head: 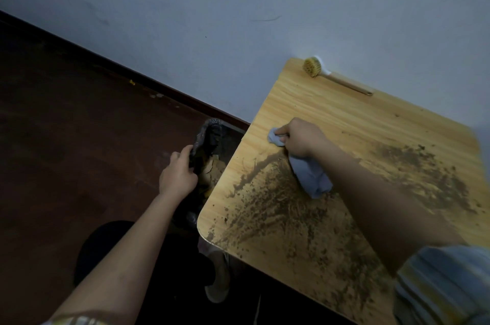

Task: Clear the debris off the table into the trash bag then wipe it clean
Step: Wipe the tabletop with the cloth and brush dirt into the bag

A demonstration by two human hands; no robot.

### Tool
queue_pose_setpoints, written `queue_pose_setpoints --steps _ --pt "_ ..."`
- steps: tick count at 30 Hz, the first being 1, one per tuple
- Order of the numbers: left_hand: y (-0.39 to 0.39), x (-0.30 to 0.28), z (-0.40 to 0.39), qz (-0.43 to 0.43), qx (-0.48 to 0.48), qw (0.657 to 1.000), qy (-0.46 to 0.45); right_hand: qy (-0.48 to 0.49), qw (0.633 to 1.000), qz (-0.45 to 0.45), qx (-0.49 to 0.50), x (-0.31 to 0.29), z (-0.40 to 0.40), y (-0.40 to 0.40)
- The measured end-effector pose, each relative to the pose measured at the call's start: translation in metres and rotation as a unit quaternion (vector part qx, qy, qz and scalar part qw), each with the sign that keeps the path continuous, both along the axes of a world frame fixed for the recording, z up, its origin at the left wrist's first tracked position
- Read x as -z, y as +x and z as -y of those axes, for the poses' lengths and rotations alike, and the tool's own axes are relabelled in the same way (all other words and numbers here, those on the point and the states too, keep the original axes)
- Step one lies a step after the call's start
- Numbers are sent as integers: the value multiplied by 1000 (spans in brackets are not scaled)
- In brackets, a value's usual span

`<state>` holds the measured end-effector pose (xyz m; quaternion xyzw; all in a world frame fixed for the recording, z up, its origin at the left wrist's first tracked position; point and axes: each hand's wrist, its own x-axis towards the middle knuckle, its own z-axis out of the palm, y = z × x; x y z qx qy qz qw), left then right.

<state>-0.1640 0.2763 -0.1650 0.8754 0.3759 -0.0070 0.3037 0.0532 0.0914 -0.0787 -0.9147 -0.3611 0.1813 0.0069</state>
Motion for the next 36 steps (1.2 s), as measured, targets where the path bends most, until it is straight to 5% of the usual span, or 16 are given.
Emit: queue_pose_setpoints --steps 14,19,23,36 --pt "-20 -14 18 -8 -25 1000 -5 26 992 -49 -112 -18 10 -81" --pt "-25 -17 21 -9 -25 1000 -5 113 992 10 -46 -26 23 -71" --pt "-30 -18 23 -8 -23 1000 -11 75 996 41 35 -21 31 -59" --pt "-47 -21 32 14 -24 999 -43 49 999 -6 -13 -12 19 -112"
